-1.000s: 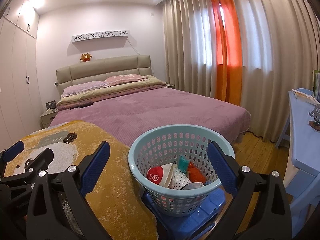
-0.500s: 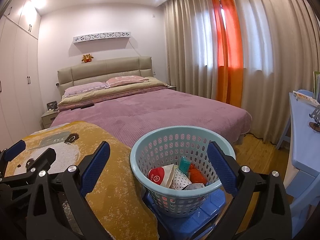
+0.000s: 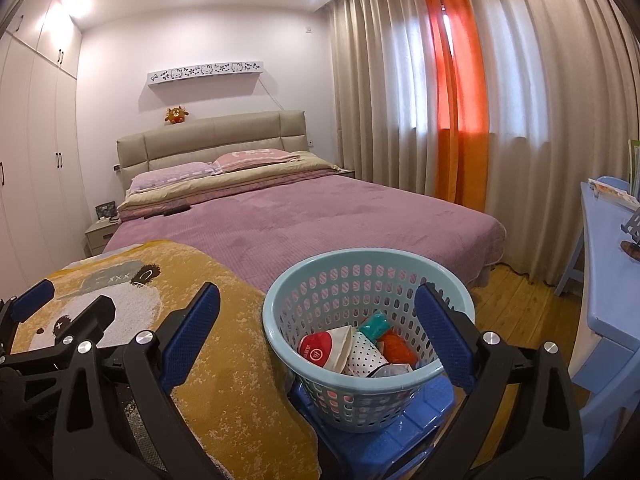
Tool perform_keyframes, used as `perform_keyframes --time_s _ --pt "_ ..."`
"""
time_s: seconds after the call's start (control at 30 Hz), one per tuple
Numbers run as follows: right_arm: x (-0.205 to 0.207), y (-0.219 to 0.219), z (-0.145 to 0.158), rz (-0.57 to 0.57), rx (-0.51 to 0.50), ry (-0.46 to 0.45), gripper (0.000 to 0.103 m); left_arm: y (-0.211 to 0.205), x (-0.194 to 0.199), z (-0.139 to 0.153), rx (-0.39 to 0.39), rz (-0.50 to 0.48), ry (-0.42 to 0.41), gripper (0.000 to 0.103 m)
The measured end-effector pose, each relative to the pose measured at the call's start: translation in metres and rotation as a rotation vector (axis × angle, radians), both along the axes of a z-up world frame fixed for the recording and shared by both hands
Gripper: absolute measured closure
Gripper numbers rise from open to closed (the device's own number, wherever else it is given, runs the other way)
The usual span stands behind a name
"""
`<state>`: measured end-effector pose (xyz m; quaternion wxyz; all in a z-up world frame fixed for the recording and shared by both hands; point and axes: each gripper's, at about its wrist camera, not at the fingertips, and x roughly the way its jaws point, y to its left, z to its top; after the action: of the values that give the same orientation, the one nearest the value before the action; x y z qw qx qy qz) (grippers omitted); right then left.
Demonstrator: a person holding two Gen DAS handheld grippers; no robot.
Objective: Collect trash
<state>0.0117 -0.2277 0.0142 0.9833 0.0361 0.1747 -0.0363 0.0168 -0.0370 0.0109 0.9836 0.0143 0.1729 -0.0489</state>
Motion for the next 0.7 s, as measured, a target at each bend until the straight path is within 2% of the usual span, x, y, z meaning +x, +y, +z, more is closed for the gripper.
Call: perform_keyframes --time_s 0.7 --pt "0.0000 0.0018 -0.0021 0.001 -0.001 -0.002 0.010 -0.0017 -0.0043 0.0031 0.015 -0.024 -0.003 0.007"
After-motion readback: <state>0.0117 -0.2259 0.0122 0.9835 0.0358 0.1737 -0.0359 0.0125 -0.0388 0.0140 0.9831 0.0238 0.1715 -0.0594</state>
